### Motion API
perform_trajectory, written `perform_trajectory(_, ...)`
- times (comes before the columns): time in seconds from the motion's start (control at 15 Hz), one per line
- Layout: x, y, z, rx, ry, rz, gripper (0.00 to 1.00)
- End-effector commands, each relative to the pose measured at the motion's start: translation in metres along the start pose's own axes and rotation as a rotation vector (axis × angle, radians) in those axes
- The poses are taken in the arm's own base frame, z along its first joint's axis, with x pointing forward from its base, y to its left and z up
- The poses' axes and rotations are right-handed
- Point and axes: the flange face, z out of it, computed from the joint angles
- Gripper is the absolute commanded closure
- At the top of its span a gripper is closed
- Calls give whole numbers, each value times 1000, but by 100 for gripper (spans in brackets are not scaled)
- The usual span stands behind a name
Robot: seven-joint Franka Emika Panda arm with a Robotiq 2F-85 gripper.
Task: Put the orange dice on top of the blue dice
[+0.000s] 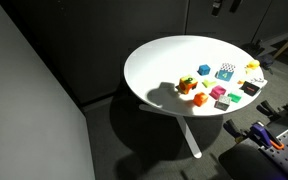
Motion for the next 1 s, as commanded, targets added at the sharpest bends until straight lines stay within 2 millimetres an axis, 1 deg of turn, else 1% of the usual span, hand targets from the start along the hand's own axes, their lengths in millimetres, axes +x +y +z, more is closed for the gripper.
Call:
perform_trajectory(0.0, 21, -1, 24, -22, 34, -9, 0)
perform_trajectory(0.2, 31, 1, 52, -17, 44, -2, 0)
perform_trajectory(0.47, 41, 4, 90, -32, 0, 11, 0)
perform_trajectory(0.8, 44, 11, 133, -86, -68, 20, 0)
perform_trajectory(0.93, 44, 14, 147, -122, -91, 29, 0)
